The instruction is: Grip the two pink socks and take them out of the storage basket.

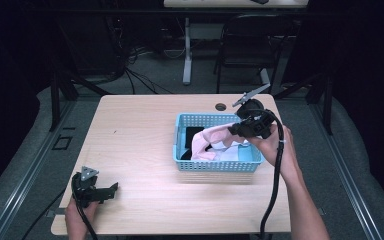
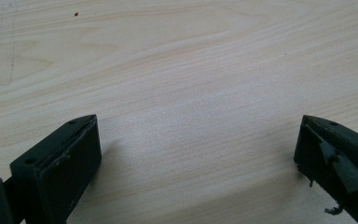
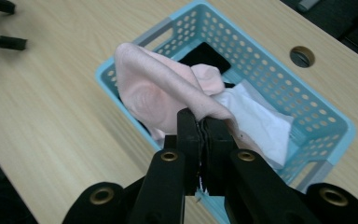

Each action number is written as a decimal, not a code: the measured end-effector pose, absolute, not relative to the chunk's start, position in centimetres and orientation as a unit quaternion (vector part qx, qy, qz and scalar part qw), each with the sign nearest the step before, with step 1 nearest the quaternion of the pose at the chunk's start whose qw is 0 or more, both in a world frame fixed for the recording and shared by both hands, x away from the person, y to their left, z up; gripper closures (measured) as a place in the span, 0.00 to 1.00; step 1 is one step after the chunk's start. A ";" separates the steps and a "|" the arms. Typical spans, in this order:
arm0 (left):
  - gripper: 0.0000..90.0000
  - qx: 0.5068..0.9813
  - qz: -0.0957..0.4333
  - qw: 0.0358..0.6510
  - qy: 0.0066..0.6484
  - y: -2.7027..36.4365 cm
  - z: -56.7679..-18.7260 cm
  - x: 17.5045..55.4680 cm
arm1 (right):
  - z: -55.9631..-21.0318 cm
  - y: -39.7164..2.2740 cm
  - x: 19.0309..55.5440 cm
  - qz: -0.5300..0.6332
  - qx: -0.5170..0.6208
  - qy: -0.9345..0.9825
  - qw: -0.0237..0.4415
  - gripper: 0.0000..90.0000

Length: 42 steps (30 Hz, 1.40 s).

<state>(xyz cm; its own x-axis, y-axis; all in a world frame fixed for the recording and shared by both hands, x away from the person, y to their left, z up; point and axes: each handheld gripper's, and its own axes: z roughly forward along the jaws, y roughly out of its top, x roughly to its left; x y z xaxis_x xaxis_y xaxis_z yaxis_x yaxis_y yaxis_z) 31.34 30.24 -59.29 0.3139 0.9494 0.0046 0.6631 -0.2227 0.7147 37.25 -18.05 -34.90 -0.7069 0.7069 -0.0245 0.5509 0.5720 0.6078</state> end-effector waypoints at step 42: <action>0.01 0.748 0.227 0.313 0.539 30.3 -59.3 31.4 | -47.6 -12.8 31.7 0.255 0.319 0.913 0.008 0.97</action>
<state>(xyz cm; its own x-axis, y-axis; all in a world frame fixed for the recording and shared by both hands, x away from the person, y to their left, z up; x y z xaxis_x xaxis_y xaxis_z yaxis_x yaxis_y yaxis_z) 31.36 30.26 -59.29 0.3153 0.9490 0.0030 0.6642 -0.2229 0.7135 31.75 -12.77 -47.61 -0.7960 0.5870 0.1475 0.5785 0.6662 0.4708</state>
